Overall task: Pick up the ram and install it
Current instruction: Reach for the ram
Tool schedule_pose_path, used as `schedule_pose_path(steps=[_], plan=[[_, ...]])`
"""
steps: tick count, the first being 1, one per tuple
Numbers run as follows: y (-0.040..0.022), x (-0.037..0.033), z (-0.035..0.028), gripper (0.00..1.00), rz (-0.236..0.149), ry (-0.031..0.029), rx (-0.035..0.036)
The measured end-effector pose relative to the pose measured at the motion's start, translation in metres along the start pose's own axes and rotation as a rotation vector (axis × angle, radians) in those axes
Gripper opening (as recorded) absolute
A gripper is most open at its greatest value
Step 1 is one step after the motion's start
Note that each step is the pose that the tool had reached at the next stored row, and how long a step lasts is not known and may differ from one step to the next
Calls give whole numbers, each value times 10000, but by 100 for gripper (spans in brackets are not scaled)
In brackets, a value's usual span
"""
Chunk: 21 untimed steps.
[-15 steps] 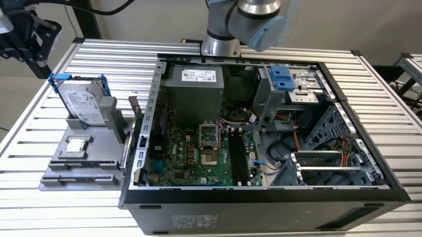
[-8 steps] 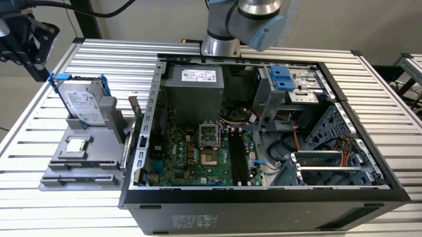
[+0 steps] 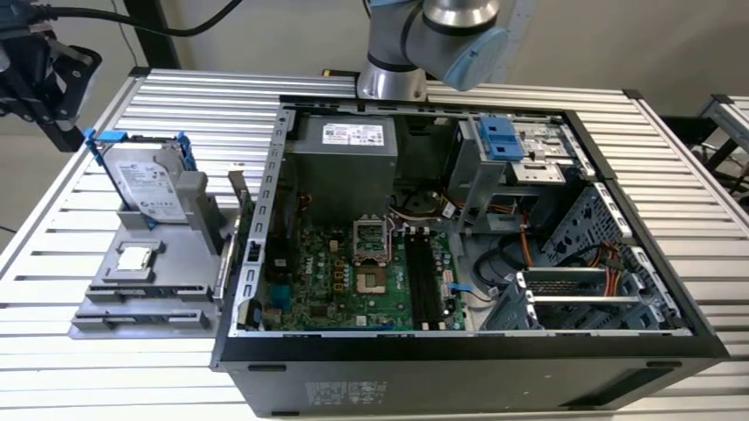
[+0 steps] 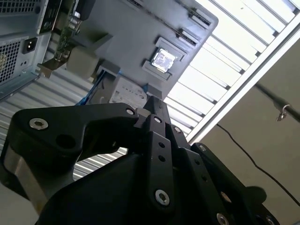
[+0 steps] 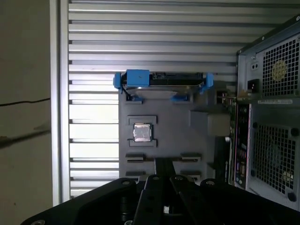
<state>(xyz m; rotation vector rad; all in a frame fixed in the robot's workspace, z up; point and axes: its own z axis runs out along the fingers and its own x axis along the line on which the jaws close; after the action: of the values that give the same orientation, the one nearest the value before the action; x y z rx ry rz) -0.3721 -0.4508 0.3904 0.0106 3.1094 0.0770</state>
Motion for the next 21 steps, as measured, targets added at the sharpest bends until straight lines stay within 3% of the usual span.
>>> schedule_pose_path(steps=[21], plan=[[-267, 1, -2, 0, 0, 0, 0]])
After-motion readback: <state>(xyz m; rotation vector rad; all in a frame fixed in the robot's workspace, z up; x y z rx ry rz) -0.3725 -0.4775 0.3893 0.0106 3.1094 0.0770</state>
